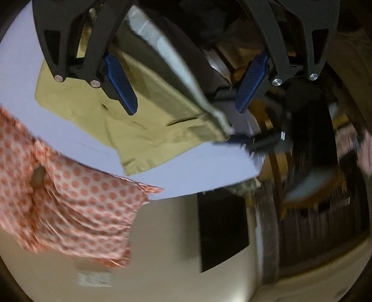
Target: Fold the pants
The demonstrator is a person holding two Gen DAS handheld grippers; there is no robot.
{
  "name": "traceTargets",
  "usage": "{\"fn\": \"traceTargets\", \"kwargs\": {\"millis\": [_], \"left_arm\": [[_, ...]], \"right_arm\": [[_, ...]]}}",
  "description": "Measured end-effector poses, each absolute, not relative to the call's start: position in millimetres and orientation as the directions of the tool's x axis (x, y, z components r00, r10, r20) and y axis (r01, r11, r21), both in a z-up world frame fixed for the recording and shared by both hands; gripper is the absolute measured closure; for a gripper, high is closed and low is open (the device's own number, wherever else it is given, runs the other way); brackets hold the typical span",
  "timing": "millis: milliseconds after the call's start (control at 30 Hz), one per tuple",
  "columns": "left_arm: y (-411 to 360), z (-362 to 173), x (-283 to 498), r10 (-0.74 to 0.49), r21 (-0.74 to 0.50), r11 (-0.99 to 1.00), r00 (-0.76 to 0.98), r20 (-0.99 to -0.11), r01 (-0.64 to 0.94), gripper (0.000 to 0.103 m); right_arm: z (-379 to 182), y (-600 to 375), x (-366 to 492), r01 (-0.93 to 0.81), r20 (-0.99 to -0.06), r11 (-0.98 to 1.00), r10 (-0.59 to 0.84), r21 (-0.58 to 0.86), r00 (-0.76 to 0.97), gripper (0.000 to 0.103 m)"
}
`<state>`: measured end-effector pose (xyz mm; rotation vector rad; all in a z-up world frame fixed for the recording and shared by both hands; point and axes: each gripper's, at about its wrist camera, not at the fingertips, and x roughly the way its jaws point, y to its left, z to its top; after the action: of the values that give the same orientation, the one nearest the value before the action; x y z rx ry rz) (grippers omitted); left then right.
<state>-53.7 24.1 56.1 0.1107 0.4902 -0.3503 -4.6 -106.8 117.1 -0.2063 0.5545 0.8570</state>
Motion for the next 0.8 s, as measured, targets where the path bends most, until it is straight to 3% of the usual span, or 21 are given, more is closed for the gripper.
{"fn": "traceTargets", "kwargs": {"millis": [100, 267, 333, 467, 600, 633, 667, 733, 800], "left_arm": [[17.1, 57.3, -47.4, -0.314, 0.050, 0.922, 0.818, -0.482, 0.383, 0.031], [15.0, 59.8, -36.1, -0.305, 0.074, 0.920, 0.824, -0.478, 0.384, 0.029], [22.6, 64.9, -38.7, -0.289, 0.080, 0.929, 0.842, -0.456, 0.362, 0.020], [26.1, 69.1, -27.7, -0.278, 0.086, 0.932, 0.846, -0.454, 0.352, 0.018], [19.9, 72.8, -29.7, -0.265, 0.112, 0.932, 0.857, -0.441, 0.346, 0.018], [20.3, 75.2, -30.5, -0.249, 0.118, 0.937, 0.866, -0.432, 0.329, 0.025], [22.5, 77.4, -29.6, -0.242, 0.115, 0.941, 0.871, -0.428, 0.318, 0.023], [28.1, 82.2, -30.2, -0.258, 0.084, 0.943, 0.869, -0.423, 0.321, 0.019], [31.7, 85.6, -31.4, -0.239, 0.084, 0.951, 0.879, -0.413, 0.298, 0.019]], "right_arm": [[119.6, -96.4, -9.6, -0.773, -0.522, 0.633, 0.650, -0.030, 0.552, 0.016], [121.4, -104.1, -14.8, -0.770, -0.524, 0.621, 0.612, -0.146, 0.592, 0.026], [117.9, -111.4, -11.3, -0.757, -0.539, 0.636, 0.590, -0.147, 0.600, 0.034], [108.1, -111.7, -4.2, -0.757, -0.556, 0.642, 0.589, -0.119, 0.587, 0.037], [100.9, -87.1, 4.3, -0.742, -0.578, 0.649, 0.544, -0.169, 0.608, 0.048], [100.5, -81.4, 7.6, -0.739, -0.583, 0.651, 0.537, -0.173, 0.609, 0.053], [100.1, -74.8, 10.0, -0.734, -0.585, 0.653, 0.526, -0.187, 0.617, 0.054], [96.7, -61.8, 17.3, -0.708, -0.603, 0.669, 0.473, -0.229, 0.642, 0.075], [97.5, -59.5, 24.0, -0.719, -0.610, 0.667, 0.491, -0.196, 0.622, 0.089]]}}
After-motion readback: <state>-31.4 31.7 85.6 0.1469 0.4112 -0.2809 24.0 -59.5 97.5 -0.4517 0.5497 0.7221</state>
